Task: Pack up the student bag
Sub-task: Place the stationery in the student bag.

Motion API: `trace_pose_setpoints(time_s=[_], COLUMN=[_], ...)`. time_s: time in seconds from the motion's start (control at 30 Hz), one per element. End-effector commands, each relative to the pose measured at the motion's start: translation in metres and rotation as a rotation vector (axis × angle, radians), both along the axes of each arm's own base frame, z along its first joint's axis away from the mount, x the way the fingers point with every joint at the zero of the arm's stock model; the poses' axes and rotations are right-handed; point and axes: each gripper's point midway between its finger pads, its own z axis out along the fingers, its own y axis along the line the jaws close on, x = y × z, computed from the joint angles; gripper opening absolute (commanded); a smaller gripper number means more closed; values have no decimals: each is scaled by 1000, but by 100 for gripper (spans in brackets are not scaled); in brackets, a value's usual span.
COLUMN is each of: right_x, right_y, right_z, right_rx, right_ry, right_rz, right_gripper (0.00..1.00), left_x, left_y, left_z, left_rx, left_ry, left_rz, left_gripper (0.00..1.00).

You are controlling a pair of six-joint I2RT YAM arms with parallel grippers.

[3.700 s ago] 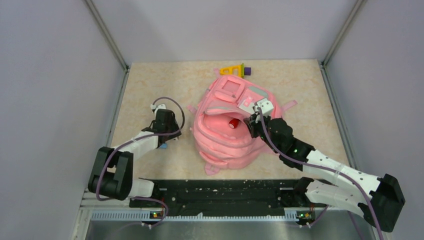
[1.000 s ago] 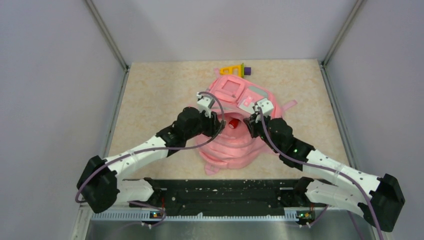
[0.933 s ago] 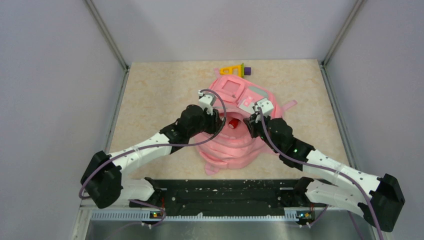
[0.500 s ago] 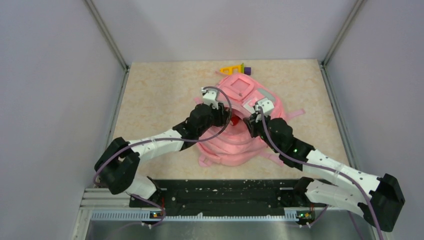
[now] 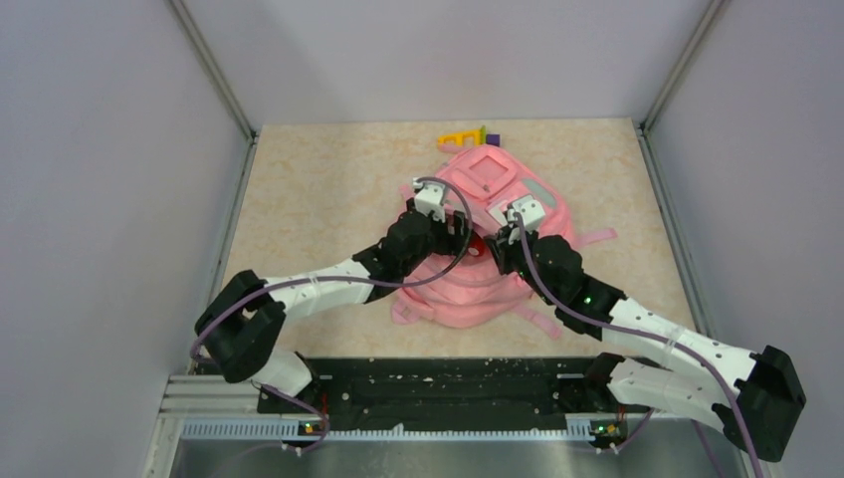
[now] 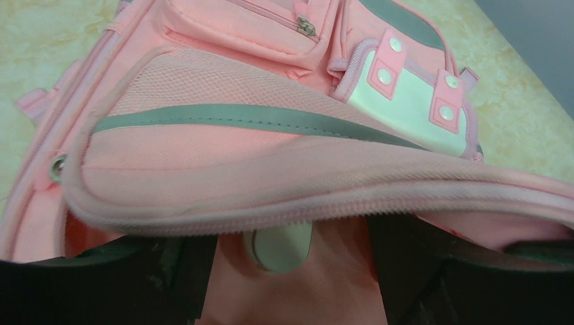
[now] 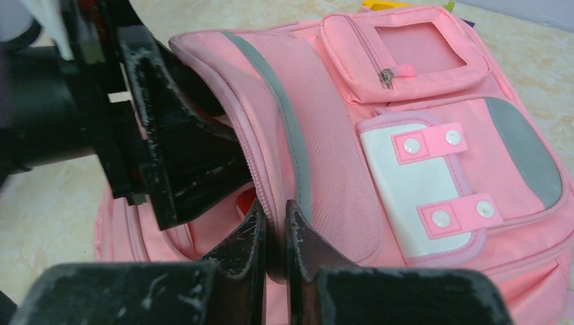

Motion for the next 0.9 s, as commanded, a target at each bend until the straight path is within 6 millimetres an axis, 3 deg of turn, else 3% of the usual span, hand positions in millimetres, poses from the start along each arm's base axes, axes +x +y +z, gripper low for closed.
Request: trace_pose_setpoints(time_s=[0.0,0.23,0.4,0.6,0.7,0.87], right_x=[0,0,0,0,-1,0], right_y=[12,12,12,13,14,11], right_z=[53,54,54,53,52,53], right_rx=[172,173,177,178,178,174], right_ry=[-93,-98,-95,-92,-89,-94], right_rz=[26,25,26,29,34,23], right_gripper=[0,0,0,0,0,0], left_x=[-11,-35,-50,-56,-52,-66], left_y=[21,74,137,206,252,301], left_z=[36,40,31,0,-21,-51], left_rx=[11,40,33,-4,-78,-121], left_ry=[-85,-78,-11,162,245,285], left_rz=[31,139,366,573,718,956], left_gripper=[84,89,97,98,98,98])
